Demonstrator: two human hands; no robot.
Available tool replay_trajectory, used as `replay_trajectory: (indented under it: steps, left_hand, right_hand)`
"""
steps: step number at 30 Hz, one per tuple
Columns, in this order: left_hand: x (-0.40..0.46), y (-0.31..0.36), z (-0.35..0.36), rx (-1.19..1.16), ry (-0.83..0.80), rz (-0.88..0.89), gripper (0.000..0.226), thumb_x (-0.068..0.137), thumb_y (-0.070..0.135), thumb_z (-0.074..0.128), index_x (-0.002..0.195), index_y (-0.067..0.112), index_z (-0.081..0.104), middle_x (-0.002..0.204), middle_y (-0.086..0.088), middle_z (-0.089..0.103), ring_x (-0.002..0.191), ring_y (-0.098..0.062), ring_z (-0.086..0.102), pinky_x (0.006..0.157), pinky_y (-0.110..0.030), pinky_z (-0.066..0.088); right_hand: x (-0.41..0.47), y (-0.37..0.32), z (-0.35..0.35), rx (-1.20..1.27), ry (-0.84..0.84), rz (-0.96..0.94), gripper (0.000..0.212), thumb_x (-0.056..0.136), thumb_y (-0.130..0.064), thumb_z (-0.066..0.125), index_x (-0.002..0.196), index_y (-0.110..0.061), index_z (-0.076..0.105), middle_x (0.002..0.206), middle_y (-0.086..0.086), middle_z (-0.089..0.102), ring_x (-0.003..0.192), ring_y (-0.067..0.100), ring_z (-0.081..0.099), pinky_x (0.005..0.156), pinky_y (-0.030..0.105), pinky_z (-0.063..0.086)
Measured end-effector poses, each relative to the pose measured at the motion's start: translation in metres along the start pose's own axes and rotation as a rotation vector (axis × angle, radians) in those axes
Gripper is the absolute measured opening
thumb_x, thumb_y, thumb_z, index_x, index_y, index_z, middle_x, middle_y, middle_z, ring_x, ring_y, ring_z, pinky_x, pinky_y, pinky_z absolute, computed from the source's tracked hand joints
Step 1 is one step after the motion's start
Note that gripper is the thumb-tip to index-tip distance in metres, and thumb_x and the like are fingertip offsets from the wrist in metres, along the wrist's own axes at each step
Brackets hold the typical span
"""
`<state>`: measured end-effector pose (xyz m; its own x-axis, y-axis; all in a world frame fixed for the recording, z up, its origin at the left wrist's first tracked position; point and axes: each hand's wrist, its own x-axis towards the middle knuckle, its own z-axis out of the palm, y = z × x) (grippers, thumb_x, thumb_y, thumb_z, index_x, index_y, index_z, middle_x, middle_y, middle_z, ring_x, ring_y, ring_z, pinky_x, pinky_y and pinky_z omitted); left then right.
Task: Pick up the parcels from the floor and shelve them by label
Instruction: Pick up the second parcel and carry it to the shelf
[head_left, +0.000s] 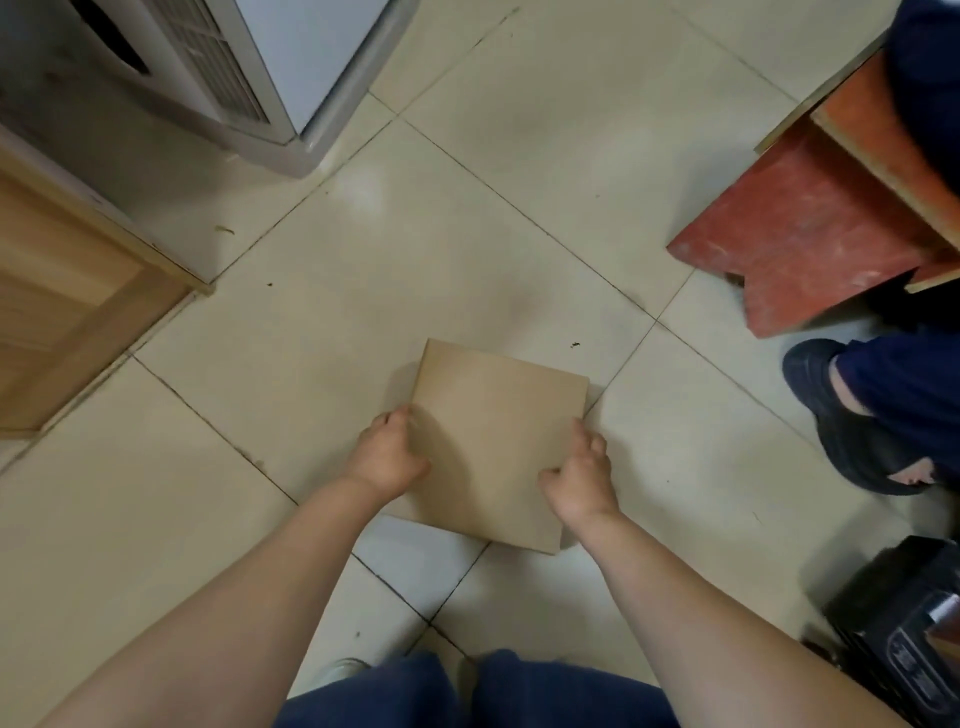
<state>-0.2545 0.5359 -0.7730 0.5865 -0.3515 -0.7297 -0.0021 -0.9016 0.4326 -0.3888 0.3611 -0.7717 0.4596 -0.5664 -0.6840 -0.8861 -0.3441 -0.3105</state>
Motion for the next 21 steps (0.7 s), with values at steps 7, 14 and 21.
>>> replay_trajectory:
  steps: [7, 14, 21]
  left_hand:
    - [0.010, 0.001, 0.005, -0.274, -0.035, -0.063, 0.063, 0.069, 0.005, 0.066, 0.126, 0.012, 0.040, 0.112, -0.012, 0.057, 0.096, -0.028, 0.058, 0.080, -0.034, 0.051]
    - [-0.032, 0.017, -0.026, -0.367, 0.052, -0.096, 0.067, 0.063, 0.016, 0.067, 0.125, 0.014, 0.043, 0.122, -0.009, 0.047, 0.109, -0.029, 0.050, 0.092, -0.041, 0.048]
    - [-0.113, 0.059, -0.100, -0.450, 0.149, -0.065, 0.074, 0.080, 0.008, 0.056, 0.145, 0.016, 0.020, 0.138, -0.007, 0.031, 0.128, -0.025, 0.033, 0.103, -0.037, 0.037]
  right_hand:
    - [0.020, 0.004, 0.015, 0.416, -0.036, 0.186, 0.075, 0.074, -0.006, 0.054, 0.140, -0.016, 0.022, 0.133, 0.013, 0.047, 0.110, 0.032, 0.055, 0.091, 0.040, 0.049]
    - [-0.006, -0.019, -0.013, 0.548, -0.064, 0.255, 0.073, 0.073, 0.001, 0.043, 0.140, -0.015, 0.021, 0.134, 0.011, 0.048, 0.112, 0.029, 0.054, 0.079, 0.029, 0.044]
    - [-0.074, -0.065, -0.089, 0.721, -0.118, 0.253, 0.073, 0.045, -0.004, 0.035, 0.116, -0.020, 0.034, 0.119, 0.001, 0.036, 0.097, 0.021, 0.044, 0.056, 0.025, 0.036]
